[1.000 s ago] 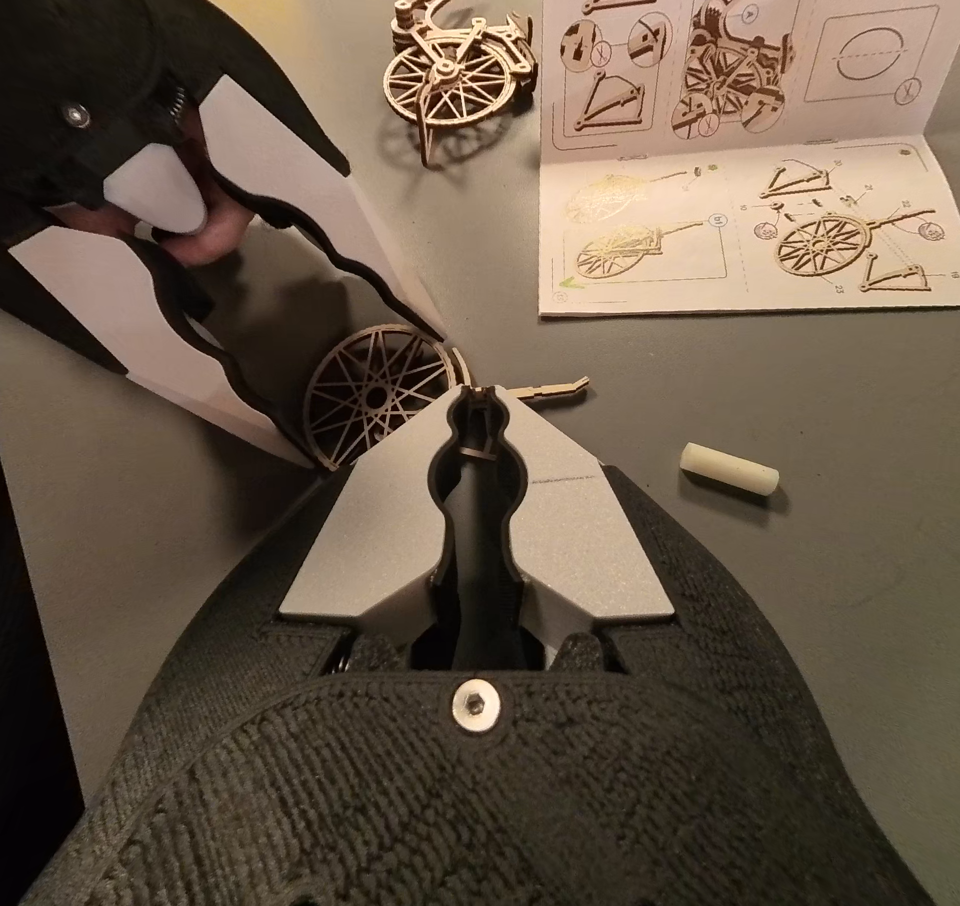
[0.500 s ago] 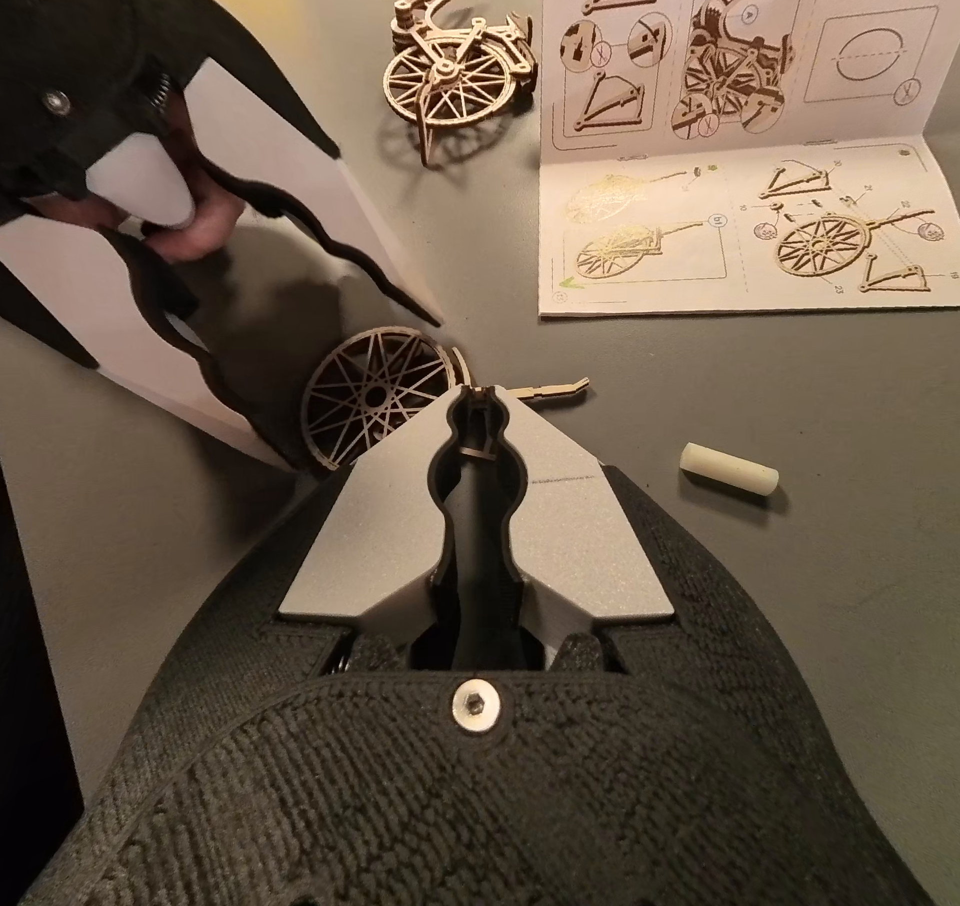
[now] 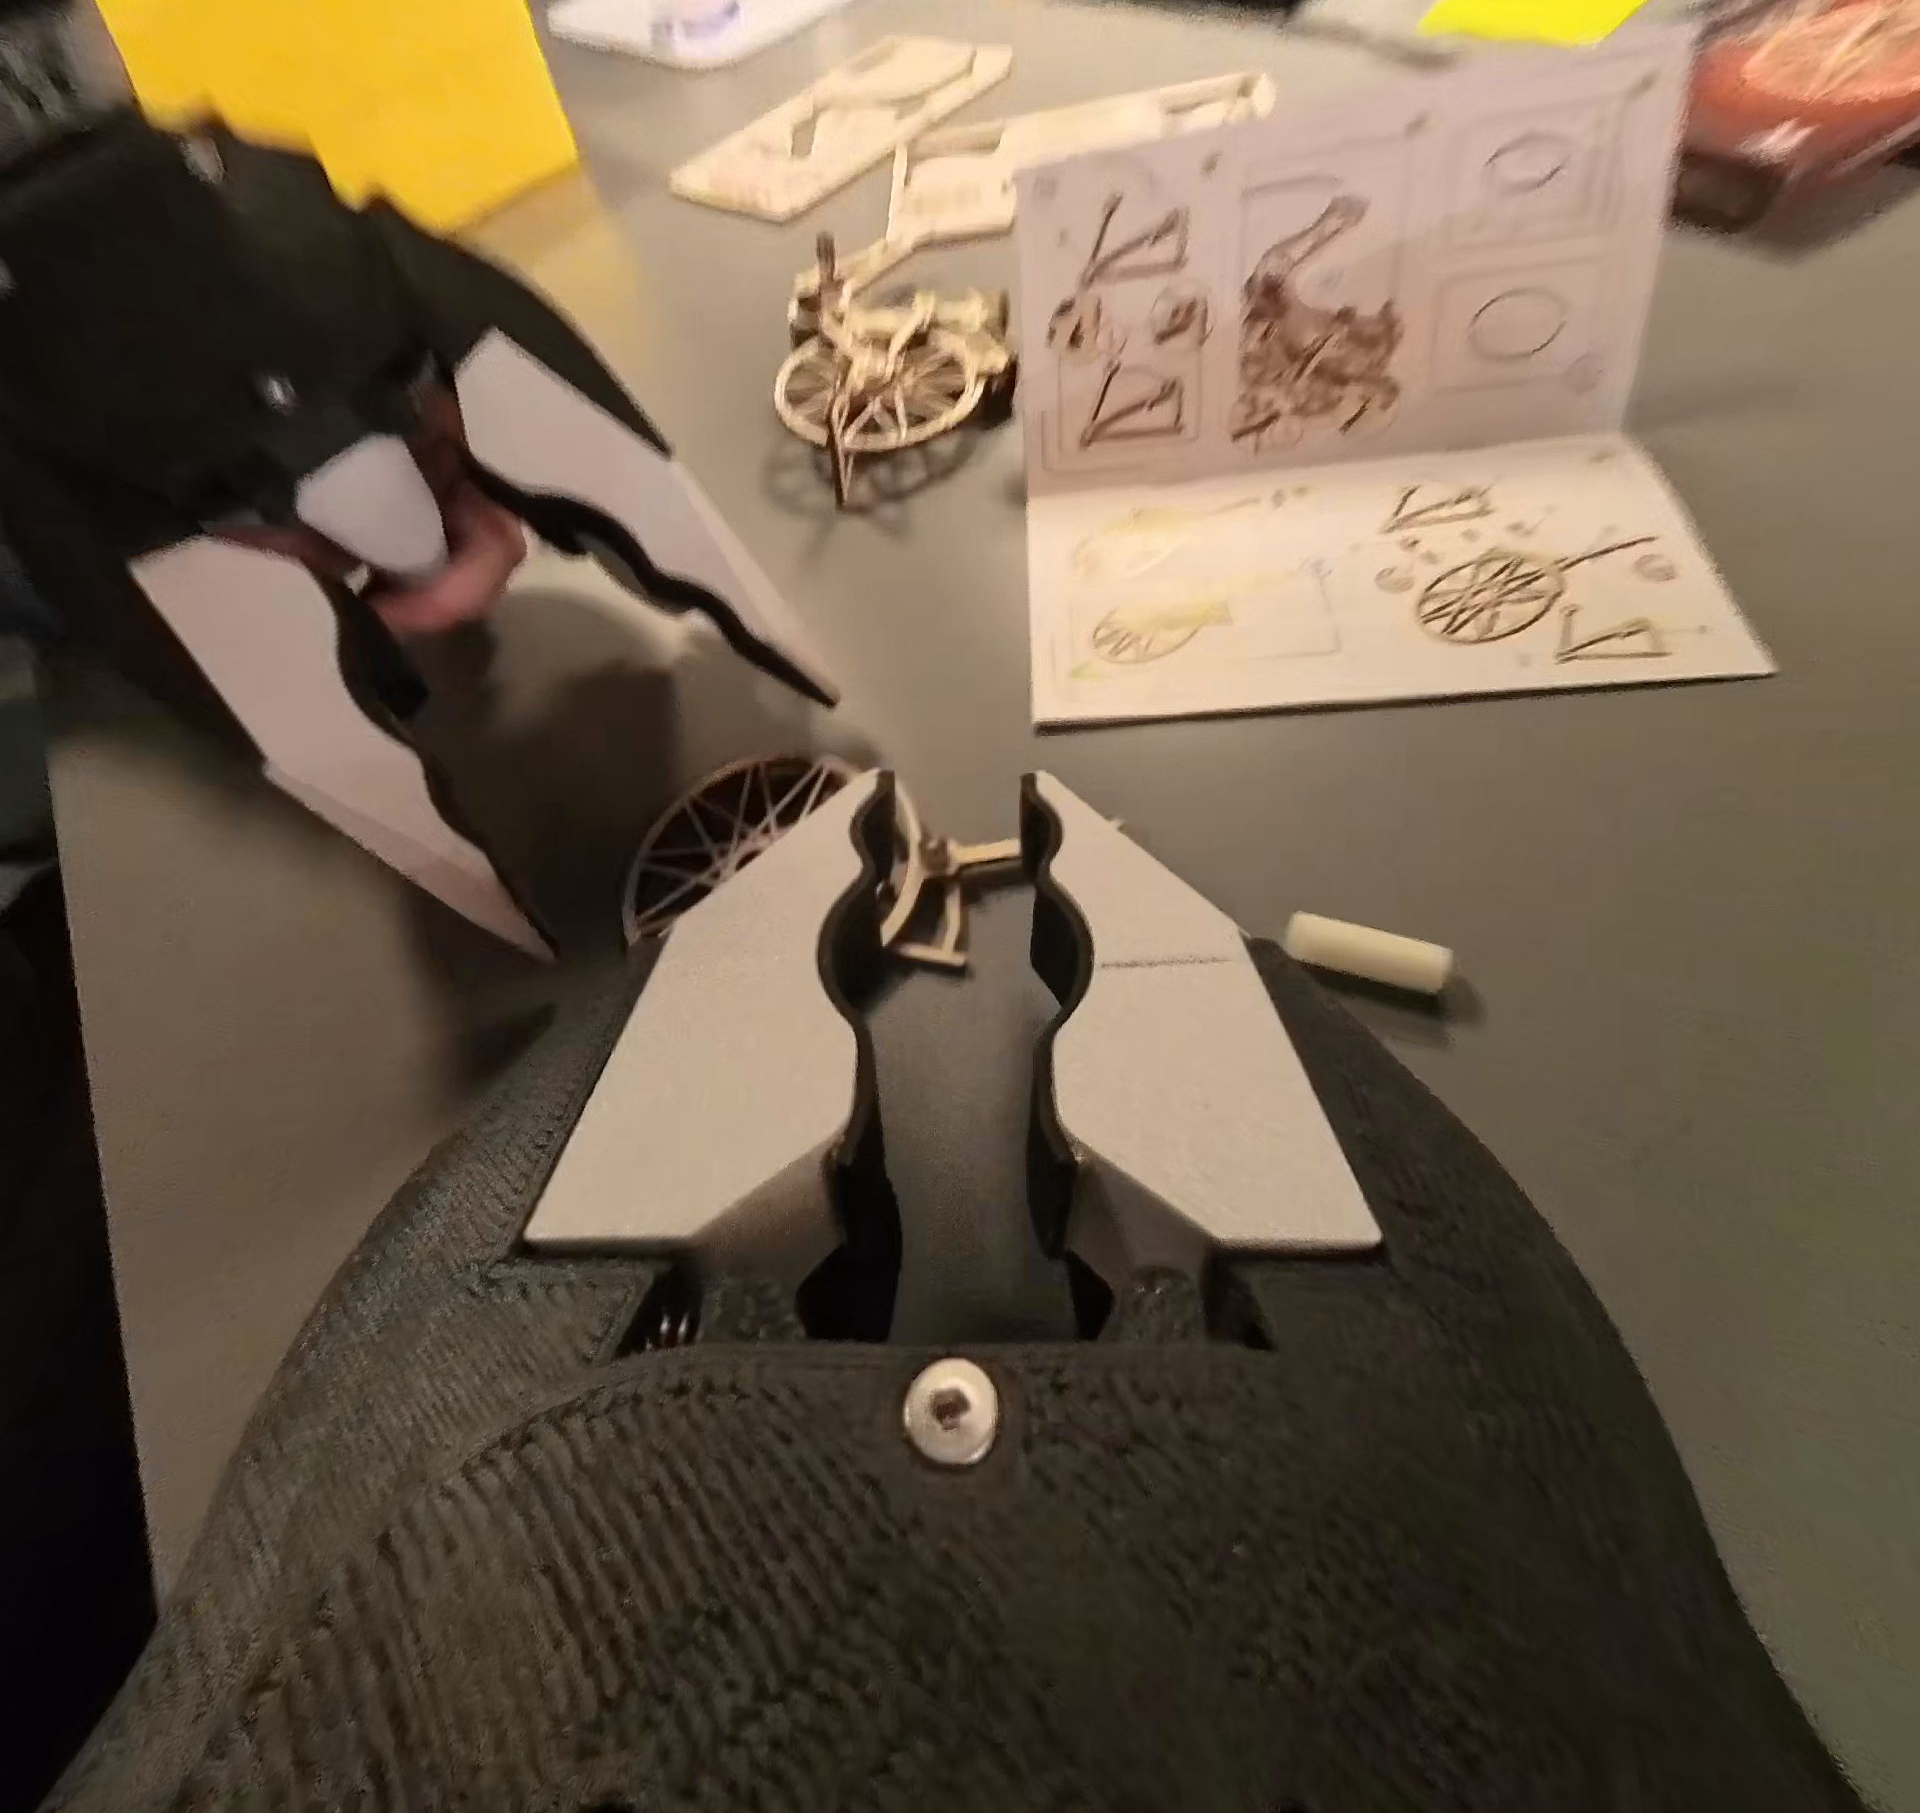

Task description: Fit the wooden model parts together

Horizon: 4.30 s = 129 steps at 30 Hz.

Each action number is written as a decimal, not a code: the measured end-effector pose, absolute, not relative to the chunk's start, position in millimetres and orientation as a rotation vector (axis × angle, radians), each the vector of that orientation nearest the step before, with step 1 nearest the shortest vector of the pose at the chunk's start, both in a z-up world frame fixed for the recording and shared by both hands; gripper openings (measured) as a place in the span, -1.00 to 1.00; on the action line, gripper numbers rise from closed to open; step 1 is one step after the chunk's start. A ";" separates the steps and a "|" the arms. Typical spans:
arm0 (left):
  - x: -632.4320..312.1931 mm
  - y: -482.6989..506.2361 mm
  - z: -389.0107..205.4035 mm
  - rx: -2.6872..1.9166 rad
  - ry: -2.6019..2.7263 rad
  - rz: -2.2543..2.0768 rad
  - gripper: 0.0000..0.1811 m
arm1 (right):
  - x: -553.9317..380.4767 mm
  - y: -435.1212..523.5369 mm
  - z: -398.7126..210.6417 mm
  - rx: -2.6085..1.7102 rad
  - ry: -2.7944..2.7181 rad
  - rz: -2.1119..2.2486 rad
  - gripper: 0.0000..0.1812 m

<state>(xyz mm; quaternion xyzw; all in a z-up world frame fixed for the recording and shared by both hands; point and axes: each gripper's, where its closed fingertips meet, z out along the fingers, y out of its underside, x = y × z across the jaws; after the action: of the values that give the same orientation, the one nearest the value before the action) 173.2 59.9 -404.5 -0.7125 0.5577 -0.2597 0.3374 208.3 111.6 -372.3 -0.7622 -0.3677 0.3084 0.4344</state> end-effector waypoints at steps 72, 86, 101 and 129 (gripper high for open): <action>164.1 63.0 -409.4 -1.835 1.471 -0.642 -0.10 | 243.0 153.3 -360.1 -1.447 -1.093 -0.111 -1.00; 152.1 80.5 -406.1 -1.804 1.428 -0.556 -0.19 | 241.9 154.5 -365.4 -1.465 -1.121 -0.129 -1.00; 180.9 61.2 -409.2 -1.817 1.495 -0.649 -0.05 | 236.1 140.1 -381.1 -1.582 -1.218 0.030 -1.00; 181.1 62.7 -411.1 -1.866 1.477 -0.702 -0.30 | 239.4 128.7 -400.1 -1.673 -1.321 0.059 -1.00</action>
<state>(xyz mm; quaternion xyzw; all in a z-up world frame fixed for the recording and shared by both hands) 181.1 62.7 -411.1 -0.7113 0.5632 -0.2676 0.3243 239.4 128.7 -400.1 -0.6869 -0.5422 0.0242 0.4834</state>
